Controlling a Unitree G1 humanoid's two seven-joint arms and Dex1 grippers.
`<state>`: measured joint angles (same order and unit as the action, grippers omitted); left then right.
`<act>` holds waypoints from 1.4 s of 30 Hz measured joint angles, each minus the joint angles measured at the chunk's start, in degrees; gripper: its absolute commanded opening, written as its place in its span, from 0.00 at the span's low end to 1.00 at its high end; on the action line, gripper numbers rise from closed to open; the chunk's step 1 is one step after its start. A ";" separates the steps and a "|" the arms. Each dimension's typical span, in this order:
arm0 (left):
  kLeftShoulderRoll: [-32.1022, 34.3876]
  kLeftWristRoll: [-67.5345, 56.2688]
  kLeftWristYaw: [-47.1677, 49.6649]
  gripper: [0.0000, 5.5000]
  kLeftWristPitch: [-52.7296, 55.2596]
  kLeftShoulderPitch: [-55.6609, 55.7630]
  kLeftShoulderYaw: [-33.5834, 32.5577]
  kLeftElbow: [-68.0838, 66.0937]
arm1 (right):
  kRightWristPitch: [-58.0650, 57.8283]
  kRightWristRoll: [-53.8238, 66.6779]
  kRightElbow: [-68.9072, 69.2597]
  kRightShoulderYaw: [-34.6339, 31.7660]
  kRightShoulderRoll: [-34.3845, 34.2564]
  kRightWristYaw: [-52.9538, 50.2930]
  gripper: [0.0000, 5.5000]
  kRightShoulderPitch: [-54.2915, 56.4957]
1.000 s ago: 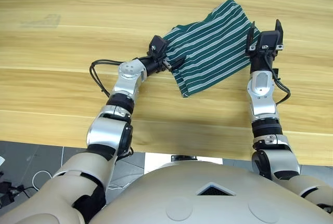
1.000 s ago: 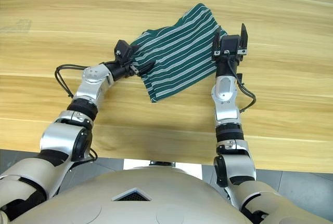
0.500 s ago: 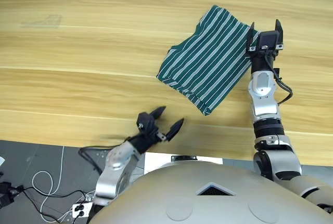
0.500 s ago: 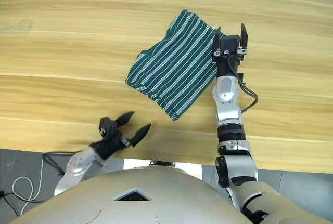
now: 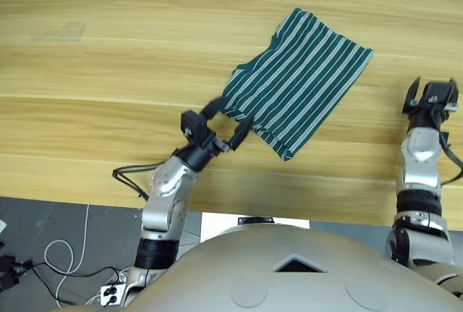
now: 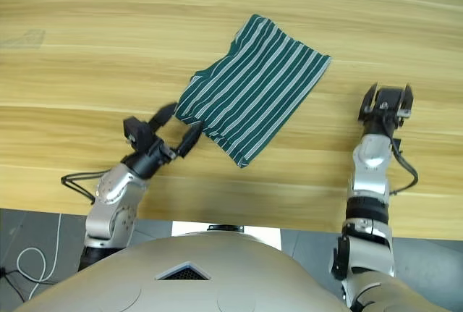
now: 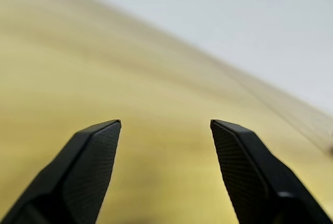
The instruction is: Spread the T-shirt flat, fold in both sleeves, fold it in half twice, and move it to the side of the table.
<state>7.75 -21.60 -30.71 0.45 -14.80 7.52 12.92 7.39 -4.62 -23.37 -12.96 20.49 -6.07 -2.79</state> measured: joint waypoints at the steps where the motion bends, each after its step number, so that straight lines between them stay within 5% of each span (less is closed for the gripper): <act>1: -0.69 -0.03 0.79 0.78 -0.01 1.69 -0.44 -0.96 | -2.05 0.41 2.74 0.00 -0.07 0.85 0.58 -1.41; 6: 0.67 6.51 7.74 0.78 6.07 12.31 -1.94 -10.64 | -10.12 -0.22 6.56 3.31 -2.50 1.24 0.58 1.68; 15: 2.05 18.80 4.60 0.78 5.04 36.92 4.78 -45.60 | -14.41 -1.29 2.25 8.29 -6.61 1.18 0.58 12.88; 22: 1.02 19.60 4.76 0.78 -1.61 40.09 4.75 -55.32 | -14.06 -1.92 3.76 9.09 -8.13 1.04 0.58 12.77; 35: 5.02 11.43 7.91 0.78 11.79 -9.35 5.01 2.19 | -13.86 -1.66 4.28 7.17 -8.45 0.31 0.58 12.42; 42: 2.32 8.51 13.27 0.78 17.30 -17.70 6.17 10.65 | -13.89 -1.31 4.19 6.49 -8.23 0.08 0.58 14.01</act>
<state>10.07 -13.10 -17.44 17.75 -32.49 13.69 23.57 -6.51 -5.94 -19.18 -6.47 12.26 -5.99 11.22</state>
